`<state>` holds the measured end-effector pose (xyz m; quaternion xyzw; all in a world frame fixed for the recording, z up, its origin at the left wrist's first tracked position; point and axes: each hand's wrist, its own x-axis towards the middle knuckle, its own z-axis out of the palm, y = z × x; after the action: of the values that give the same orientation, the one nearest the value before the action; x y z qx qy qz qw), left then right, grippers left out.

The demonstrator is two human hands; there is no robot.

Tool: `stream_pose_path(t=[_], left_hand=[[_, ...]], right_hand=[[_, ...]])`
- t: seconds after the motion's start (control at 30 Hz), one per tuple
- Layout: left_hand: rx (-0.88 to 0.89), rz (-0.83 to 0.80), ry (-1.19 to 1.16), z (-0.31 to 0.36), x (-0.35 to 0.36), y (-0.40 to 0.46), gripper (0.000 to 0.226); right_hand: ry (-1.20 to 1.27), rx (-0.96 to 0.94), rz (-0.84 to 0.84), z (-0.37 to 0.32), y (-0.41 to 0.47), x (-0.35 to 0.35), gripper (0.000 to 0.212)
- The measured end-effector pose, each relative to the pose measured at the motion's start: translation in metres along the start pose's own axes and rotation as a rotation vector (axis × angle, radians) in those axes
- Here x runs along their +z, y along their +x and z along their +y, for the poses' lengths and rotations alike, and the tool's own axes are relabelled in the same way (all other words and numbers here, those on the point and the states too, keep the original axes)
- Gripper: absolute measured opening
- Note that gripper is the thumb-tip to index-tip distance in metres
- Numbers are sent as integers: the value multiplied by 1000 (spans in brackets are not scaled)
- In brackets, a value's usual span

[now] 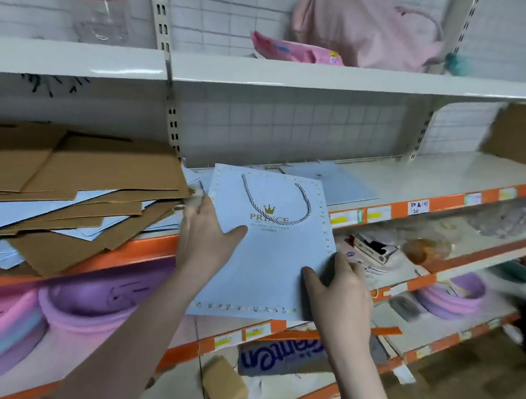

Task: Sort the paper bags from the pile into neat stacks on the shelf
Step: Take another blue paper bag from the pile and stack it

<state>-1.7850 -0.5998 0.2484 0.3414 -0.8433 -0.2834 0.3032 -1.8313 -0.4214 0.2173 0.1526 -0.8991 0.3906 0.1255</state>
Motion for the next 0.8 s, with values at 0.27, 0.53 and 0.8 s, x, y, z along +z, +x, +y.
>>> stream_pose_path(t=[0.27,0.53,0.8], left_hand=[[-37,-38,-22,16,76,56,68],[-153,-13,-66,9,133,138,69],[-207,85,66,-13,140,181,31]], right_hand=[[-88,-20,23,34,82,30,35],[-134,-74,-64,30,189,76,29],[-65,-163,-234,16,240,121,27]])
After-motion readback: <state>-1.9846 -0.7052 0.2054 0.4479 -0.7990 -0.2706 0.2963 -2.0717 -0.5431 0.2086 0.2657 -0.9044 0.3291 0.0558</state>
